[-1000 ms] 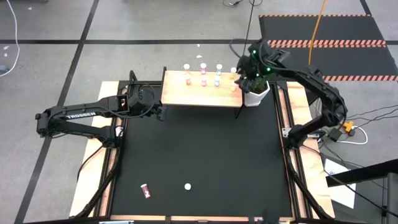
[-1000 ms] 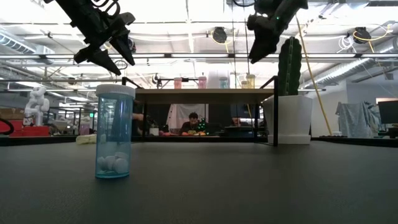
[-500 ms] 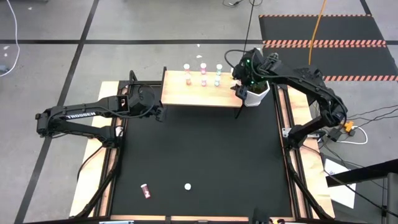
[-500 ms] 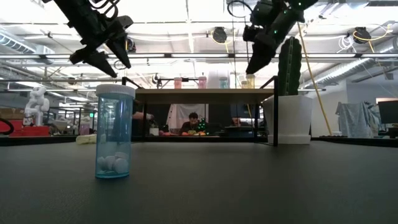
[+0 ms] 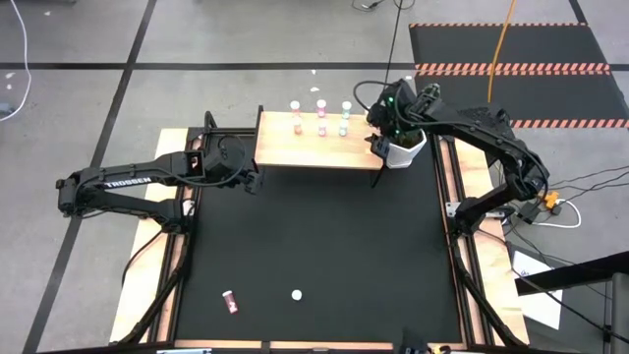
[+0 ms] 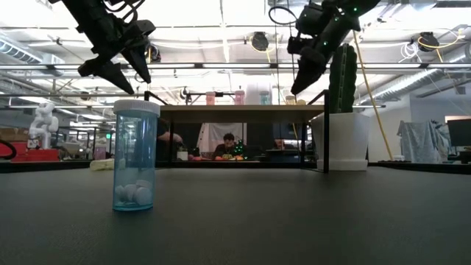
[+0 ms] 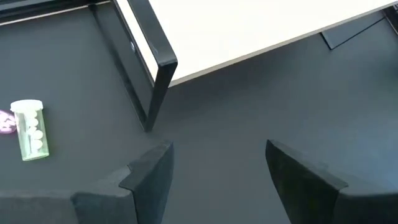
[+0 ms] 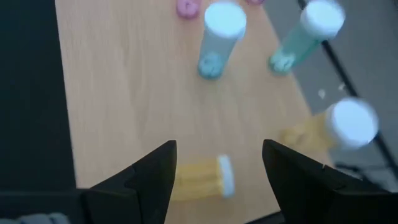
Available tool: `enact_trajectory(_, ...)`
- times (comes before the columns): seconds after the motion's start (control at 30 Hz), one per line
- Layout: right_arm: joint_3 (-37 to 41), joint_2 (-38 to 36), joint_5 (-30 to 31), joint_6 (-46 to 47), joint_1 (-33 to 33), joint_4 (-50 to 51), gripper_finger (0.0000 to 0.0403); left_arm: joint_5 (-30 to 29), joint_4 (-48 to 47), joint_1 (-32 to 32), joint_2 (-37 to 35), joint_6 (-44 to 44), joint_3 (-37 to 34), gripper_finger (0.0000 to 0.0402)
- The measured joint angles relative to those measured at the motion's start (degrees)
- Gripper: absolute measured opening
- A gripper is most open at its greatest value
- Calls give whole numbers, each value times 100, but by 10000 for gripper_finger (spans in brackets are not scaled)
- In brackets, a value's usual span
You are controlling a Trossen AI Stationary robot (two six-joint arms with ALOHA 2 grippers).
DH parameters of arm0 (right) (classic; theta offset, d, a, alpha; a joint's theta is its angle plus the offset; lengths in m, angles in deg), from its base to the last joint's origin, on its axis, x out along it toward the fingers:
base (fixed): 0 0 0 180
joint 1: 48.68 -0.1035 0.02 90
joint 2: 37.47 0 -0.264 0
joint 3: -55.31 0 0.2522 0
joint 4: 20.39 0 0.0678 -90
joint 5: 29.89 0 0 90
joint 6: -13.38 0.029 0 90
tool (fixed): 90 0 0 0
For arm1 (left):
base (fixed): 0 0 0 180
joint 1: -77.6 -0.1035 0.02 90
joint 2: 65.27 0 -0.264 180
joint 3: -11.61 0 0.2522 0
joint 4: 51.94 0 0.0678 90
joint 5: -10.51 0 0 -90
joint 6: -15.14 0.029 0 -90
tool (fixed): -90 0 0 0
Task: Pick and place medicine bottles onto shelf by color
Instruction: Adjust the yellow pill bottles on the shelf
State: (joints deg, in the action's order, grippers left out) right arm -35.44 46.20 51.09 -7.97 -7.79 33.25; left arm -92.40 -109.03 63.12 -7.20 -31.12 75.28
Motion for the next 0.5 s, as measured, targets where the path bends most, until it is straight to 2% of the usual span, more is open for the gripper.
enact_trajectory(0.23,0,-17,48,1253,-149,412,231,70,0,2,0,-98,0,255)
enact_trajectory(0.5,-7,66,943,1352,-528,370,231,68,0,0,0,-86,0,255)
